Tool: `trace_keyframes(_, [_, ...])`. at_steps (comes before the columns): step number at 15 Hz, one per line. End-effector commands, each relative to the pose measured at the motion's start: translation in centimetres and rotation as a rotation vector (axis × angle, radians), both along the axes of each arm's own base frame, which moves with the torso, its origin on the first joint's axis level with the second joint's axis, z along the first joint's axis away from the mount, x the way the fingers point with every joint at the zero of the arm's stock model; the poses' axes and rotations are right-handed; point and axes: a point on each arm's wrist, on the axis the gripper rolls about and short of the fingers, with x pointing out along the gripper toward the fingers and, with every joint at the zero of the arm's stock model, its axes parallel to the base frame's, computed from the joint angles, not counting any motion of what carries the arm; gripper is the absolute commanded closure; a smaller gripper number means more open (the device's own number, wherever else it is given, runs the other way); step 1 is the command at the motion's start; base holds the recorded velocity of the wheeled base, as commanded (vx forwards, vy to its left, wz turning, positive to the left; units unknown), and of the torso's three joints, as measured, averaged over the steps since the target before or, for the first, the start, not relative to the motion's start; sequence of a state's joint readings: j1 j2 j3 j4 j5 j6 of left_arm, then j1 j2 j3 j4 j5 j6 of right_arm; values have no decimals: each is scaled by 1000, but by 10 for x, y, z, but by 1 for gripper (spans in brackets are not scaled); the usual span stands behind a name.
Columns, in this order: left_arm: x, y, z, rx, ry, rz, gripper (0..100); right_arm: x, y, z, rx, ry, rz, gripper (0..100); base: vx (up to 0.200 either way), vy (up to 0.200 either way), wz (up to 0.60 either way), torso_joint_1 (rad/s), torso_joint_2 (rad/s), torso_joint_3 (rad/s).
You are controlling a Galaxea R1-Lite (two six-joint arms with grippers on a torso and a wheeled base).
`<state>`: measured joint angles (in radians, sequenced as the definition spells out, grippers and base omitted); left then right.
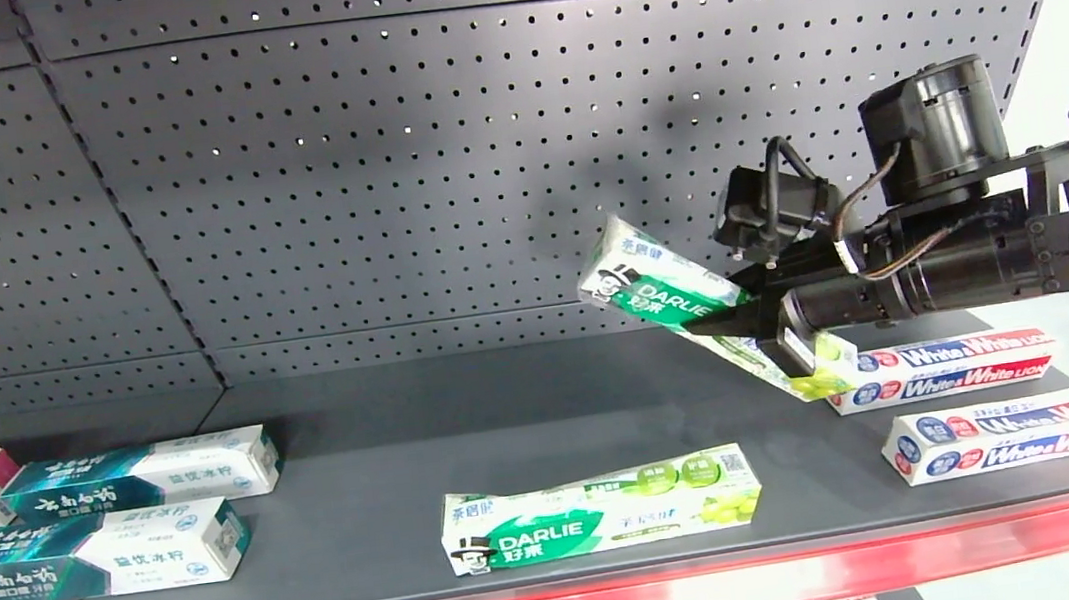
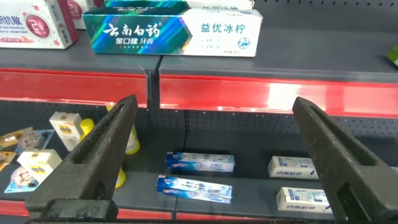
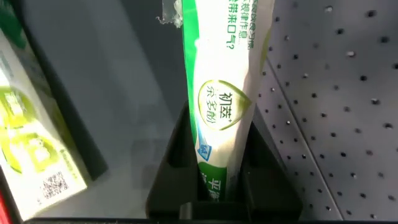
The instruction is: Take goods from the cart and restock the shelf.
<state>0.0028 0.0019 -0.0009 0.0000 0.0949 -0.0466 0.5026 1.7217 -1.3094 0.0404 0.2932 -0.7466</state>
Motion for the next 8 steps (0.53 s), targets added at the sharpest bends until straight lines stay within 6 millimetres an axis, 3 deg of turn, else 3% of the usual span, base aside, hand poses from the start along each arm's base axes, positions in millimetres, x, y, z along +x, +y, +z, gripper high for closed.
trace_keyframes(1, [0, 0, 0, -1, -1, 1, 0, 10, 7, -3, -7, 3, 24, 100, 0, 0, 0, 0, 0, 0])
trace_keyframes(5, [0, 0, 0, -1, -1, 1, 0, 19, 28, -18, -29, 34, 96, 100, 0, 0, 0, 0, 0, 0])
trace_keyframes(8, [0, 0, 0, -1, -1, 1, 0, 15, 28, -6, -50, 64, 105, 100, 0, 0, 0, 0, 0, 0])
